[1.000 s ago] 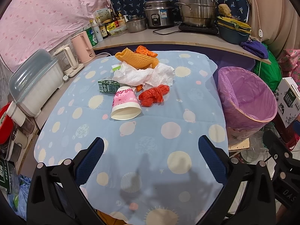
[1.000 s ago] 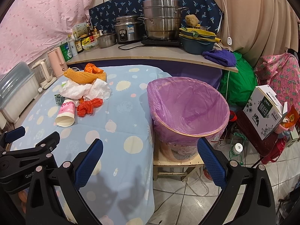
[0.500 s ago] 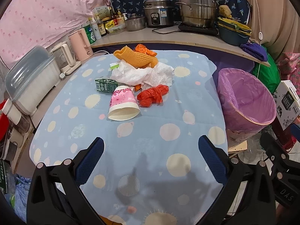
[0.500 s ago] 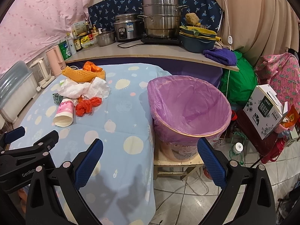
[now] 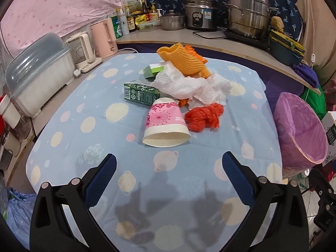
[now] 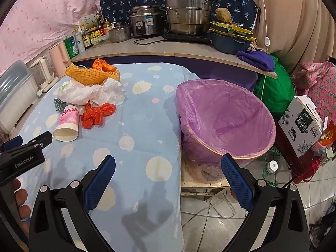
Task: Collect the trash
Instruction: 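Move the left gripper to the pink-and-white paper cup and grasp it, then grasp the red plastic bag with the right gripper while the left gripper lifts the cup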
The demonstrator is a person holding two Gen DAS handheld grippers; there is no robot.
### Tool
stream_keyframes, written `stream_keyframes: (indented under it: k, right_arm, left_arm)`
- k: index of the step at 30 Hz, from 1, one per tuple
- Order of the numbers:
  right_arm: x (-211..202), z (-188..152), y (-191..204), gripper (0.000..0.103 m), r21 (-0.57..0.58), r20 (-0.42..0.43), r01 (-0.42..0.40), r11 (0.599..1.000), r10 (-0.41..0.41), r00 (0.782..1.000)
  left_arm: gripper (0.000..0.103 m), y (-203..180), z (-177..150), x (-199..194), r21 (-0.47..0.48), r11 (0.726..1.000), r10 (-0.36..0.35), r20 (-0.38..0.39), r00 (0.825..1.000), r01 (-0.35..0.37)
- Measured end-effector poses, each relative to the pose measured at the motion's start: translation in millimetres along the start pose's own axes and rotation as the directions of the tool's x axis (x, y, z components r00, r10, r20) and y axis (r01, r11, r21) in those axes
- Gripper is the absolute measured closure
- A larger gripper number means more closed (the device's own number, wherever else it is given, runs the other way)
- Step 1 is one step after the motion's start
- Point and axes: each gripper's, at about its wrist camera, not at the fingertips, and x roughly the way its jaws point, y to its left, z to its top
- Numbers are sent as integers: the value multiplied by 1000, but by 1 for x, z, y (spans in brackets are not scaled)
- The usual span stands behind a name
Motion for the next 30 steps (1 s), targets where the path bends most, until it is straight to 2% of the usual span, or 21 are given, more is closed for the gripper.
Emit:
stream_keyframes:
  k: [4,7,12,18,23,26,27,28,30]
  right_arm:
    - [18,6,15,7,-11,-14,-5,1000,5,1000]
    - [30,11,29,7,-25,-22,-8,1000,8,1000]
    - [49,19,51,7,-48,-34,-15,999,13,999]
    - [71,32,75,7,-67,-40,-18,998,16,999]
    - [87,48,87,7,-76,-34,-32,997,29,999]
    - [99,57,94,7,-67,-40,-55,996,53,998]
    - [103,59,97,7,-65,-43,-66,996,64,997]
    - [107,60,100,8,-65,-45,-77,995,74,996]
    - [114,63,107,16,-70,-52,-91,993,87,995]
  left_arm:
    - [7,28,7,29,-58,998,5,-45,999,-7]
    - [7,40,7,45,-46,998,31,-50,998,-34]
    - [7,58,14,68,-77,997,-25,-80,996,19]
    - [7,49,33,85,-75,994,-87,-79,993,81]
    - [7,36,38,119,-63,993,-109,-149,983,101]
    - [8,42,38,133,-94,990,-125,-178,976,110]
    - [13,45,38,136,-109,987,-137,-183,974,118]
    - [23,48,37,138,-119,984,-154,-189,970,133]
    - [36,52,36,143,-127,979,-181,-210,961,156]
